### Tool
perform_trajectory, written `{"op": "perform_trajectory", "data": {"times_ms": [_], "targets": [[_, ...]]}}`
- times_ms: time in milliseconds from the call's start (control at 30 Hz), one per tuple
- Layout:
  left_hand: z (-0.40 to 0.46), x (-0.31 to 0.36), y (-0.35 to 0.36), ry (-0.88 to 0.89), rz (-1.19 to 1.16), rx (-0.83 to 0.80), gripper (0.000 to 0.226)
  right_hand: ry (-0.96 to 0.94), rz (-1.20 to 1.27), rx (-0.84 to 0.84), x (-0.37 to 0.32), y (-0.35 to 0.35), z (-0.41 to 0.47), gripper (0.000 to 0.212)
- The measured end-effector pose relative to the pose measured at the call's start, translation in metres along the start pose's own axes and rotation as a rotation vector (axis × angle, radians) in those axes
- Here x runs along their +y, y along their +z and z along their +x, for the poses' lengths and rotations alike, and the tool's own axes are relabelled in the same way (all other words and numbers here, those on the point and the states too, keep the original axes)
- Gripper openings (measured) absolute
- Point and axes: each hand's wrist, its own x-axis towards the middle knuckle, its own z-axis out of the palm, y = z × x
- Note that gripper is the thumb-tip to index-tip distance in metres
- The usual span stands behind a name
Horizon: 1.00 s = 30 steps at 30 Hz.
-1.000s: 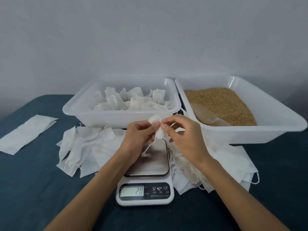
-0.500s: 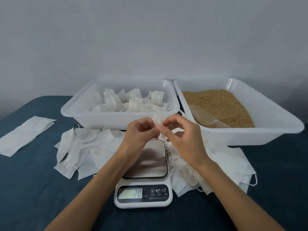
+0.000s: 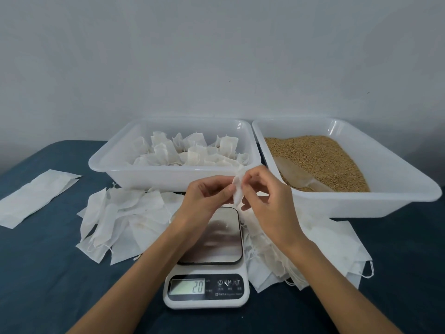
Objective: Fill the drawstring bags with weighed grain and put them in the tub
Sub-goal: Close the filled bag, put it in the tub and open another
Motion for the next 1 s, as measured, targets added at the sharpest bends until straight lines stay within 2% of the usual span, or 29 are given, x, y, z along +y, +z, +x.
{"op": "perform_trajectory", "data": {"times_ms": [100,167,267,367,433,533,667,733,900,1000], "targets": [[0.002,0.000,-0.004,-0.014,-0.006,0.137,0.015,-0.011,-0.140,0.004,0.006,-0.002,0.001,0.024],[0.003,0.001,-0.006,-0.015,-0.009,0.190,0.015,0.024,-0.204,0.012,0.008,-0.003,0.002,0.025],[0.000,0.004,-0.001,0.013,0.043,0.134,0.013,0.093,-0.130,-0.014,0.006,-0.001,0.000,0.016],[-0.003,0.006,0.005,0.044,0.106,0.059,0.015,0.150,-0.050,-0.028,0.000,0.000,0.001,0.018],[-0.004,0.007,0.006,0.059,0.111,0.098,0.014,0.144,-0.039,0.001,-0.001,-0.004,0.004,0.013],[-0.001,0.010,0.003,0.080,0.193,0.250,0.016,0.158,0.063,0.030,-0.001,-0.009,0.007,0.007],[-0.001,0.013,-0.001,0.051,0.120,0.188,0.011,0.174,0.194,-0.002,-0.003,-0.015,0.009,0.011],[-0.002,0.012,0.001,0.046,0.105,0.187,0.012,0.159,0.162,0.023,-0.003,-0.014,0.009,0.007],[-0.001,0.012,0.001,0.090,0.149,0.267,0.017,0.023,-0.075,0.214,-0.002,-0.010,0.006,0.009],[-0.002,0.014,0.001,0.138,0.180,0.278,0.020,0.023,-0.019,0.172,-0.004,-0.012,0.005,0.007]]}}
